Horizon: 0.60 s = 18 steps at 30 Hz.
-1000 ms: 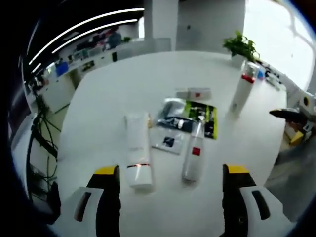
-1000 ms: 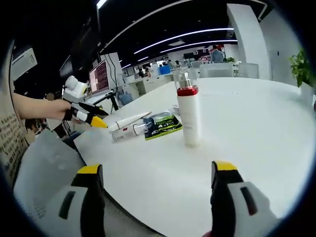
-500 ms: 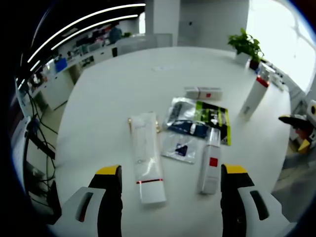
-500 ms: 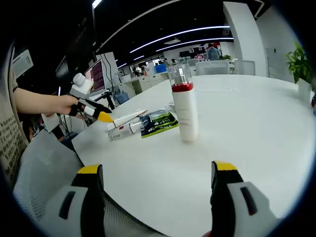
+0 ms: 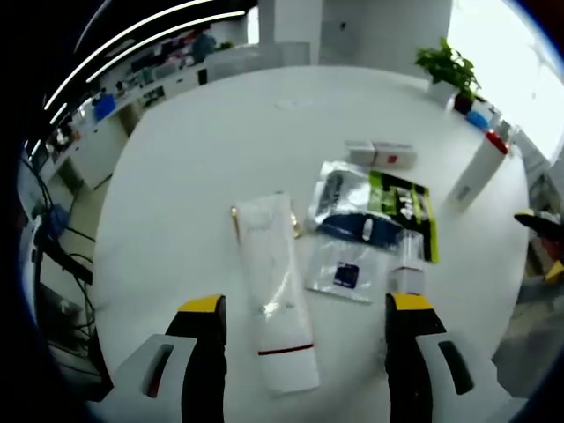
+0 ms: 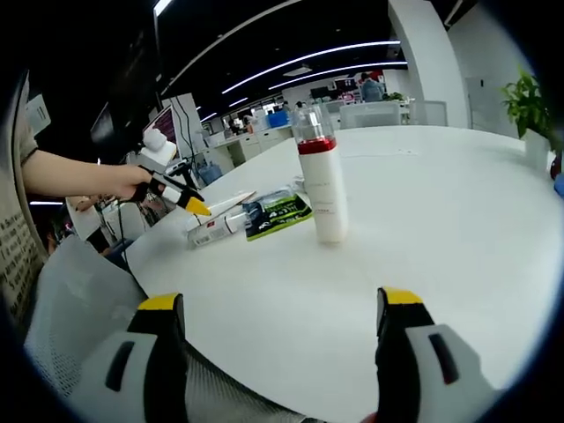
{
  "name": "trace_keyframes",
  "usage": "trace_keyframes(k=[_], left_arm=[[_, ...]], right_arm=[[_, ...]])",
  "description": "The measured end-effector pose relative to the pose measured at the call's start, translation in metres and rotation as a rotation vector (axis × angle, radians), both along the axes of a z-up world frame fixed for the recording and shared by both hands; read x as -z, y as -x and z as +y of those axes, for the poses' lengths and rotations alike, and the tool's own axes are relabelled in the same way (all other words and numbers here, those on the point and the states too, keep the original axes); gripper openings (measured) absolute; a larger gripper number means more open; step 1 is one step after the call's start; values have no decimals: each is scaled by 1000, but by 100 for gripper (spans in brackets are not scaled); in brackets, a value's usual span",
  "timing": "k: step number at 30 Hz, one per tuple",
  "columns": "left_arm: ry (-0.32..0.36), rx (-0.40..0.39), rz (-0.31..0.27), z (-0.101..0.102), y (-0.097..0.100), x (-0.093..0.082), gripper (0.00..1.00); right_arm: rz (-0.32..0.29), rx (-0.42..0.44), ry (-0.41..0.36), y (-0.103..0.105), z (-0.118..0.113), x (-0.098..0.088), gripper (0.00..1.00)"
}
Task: Arrange the skincare products in the storage area until every visible bottle or jar stands upright without overlapping.
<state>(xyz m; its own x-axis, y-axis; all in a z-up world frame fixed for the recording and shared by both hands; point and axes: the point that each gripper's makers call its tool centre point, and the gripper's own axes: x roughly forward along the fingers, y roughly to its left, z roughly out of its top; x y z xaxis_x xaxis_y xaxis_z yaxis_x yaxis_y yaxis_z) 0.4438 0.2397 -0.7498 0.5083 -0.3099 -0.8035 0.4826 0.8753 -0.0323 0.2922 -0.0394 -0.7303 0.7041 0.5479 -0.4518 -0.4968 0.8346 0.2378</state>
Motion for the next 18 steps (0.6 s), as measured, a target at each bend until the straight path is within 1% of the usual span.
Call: trace_keyframes(k=[9, 18], left_arm=[[-49, 12, 41, 3, -14, 7, 53], [-100, 36, 90, 5, -25, 15, 46]], right_arm=[[12, 26, -2, 2, -2, 4, 90], [29, 49, -3, 5, -7, 10, 90]])
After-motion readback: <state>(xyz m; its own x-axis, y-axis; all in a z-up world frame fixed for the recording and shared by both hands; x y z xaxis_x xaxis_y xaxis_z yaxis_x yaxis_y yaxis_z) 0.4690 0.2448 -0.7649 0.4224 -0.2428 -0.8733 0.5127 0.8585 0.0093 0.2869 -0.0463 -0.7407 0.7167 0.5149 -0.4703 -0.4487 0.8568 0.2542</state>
